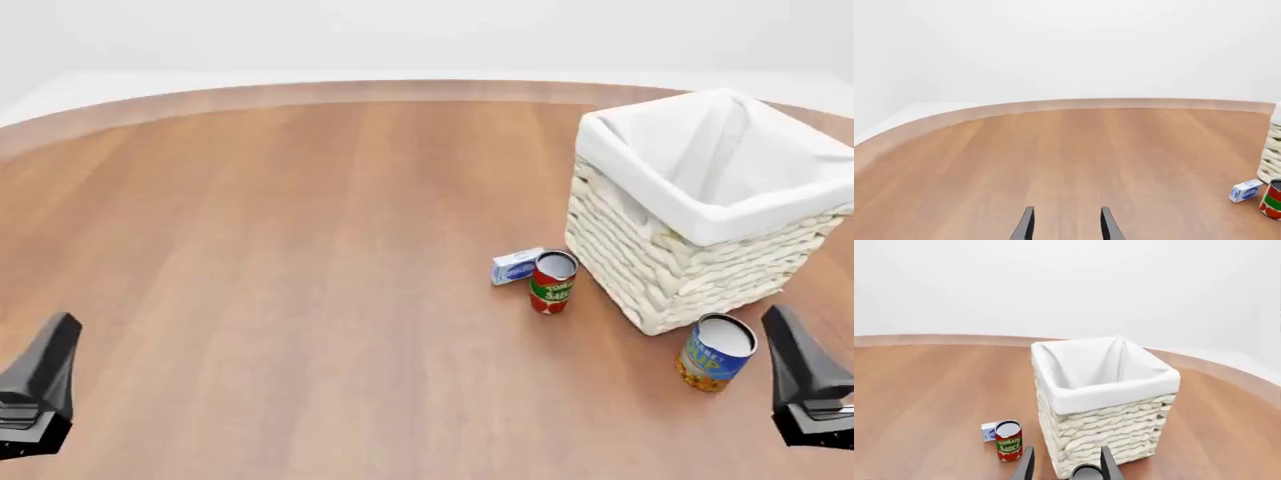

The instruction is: Pick up the alphabet soup and the cream cheese box, and put them in the basket.

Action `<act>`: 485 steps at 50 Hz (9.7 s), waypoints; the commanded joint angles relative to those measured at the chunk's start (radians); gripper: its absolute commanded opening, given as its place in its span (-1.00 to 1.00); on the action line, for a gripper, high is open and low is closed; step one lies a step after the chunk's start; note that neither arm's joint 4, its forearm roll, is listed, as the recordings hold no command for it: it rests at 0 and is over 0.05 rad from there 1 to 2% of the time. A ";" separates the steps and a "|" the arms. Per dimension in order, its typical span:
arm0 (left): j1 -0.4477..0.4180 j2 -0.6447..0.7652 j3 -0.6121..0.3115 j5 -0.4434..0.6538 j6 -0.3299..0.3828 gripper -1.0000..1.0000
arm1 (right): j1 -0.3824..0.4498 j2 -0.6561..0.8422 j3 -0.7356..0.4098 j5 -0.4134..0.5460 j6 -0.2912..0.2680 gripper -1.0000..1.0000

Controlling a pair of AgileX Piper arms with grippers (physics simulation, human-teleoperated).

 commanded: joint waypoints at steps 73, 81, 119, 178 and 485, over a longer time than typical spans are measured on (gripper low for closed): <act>-0.024 0.003 -0.010 0.004 0.011 1.00 | -0.060 0.224 0.002 -0.003 0.036 1.00; -0.024 0.003 -0.010 0.003 0.011 1.00 | -0.061 0.303 -0.006 -0.035 0.019 1.00; -0.025 0.008 -0.005 -0.007 0.014 1.00 | -0.097 0.591 -0.011 -0.187 -0.030 1.00; -0.025 0.005 -0.007 -0.003 0.014 1.00 | -0.114 0.969 0.002 -0.496 -0.019 1.00; -0.025 0.005 -0.007 -0.003 0.014 1.00 | -0.023 0.620 -0.774 0.156 -0.089 -1.00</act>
